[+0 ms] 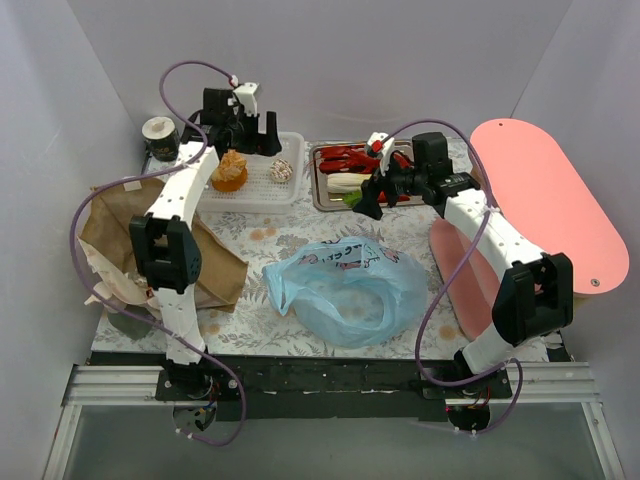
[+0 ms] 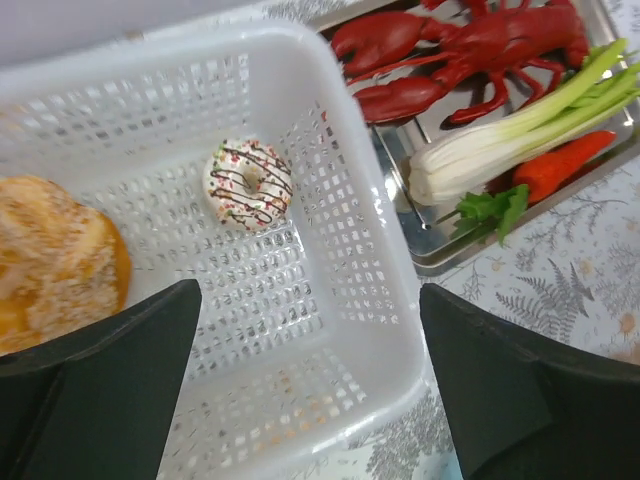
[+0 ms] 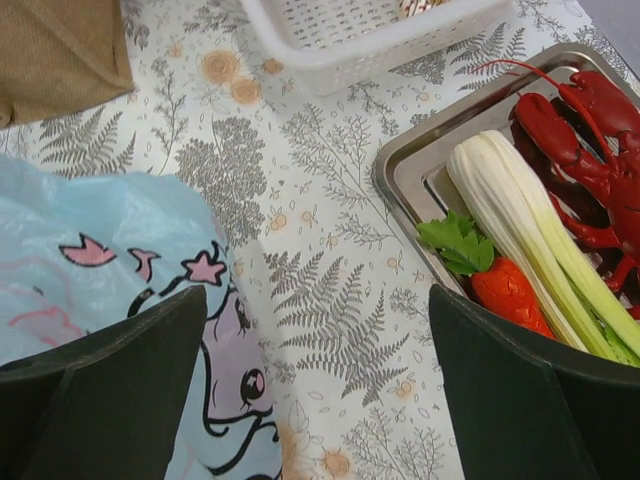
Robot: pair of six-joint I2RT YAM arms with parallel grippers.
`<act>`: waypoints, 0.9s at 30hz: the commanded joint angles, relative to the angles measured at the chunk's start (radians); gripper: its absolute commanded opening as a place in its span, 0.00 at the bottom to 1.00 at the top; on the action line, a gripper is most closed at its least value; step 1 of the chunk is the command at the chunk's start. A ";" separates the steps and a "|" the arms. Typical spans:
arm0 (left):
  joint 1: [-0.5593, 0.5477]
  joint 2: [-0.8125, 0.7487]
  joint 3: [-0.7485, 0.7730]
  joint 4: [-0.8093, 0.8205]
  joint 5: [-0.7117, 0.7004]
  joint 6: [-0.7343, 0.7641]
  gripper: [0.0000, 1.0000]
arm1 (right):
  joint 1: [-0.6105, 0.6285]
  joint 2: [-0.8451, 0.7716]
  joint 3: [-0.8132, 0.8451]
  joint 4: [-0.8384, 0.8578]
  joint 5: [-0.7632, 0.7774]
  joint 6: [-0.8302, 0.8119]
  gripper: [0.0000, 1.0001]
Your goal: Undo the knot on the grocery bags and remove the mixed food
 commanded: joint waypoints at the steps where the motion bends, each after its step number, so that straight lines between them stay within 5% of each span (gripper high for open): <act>1: 0.001 -0.226 -0.063 -0.070 -0.039 0.143 0.94 | -0.004 -0.084 -0.046 -0.050 -0.015 -0.093 0.98; 9: 0.010 -0.479 -0.118 -0.426 -0.315 0.316 0.98 | -0.004 -0.011 0.033 -0.133 -0.119 -0.118 0.98; 14: 0.053 -0.733 -0.299 -0.560 -0.550 0.377 0.98 | -0.003 0.049 0.144 -0.279 -0.185 -0.180 0.98; 18: 0.082 -0.847 -0.276 -0.750 -0.542 0.345 0.98 | -0.003 0.058 0.142 -0.308 -0.191 -0.169 0.98; 27: 0.082 -1.008 -0.511 -0.754 -0.334 0.310 0.98 | -0.003 -0.003 0.083 -0.311 -0.156 -0.129 0.98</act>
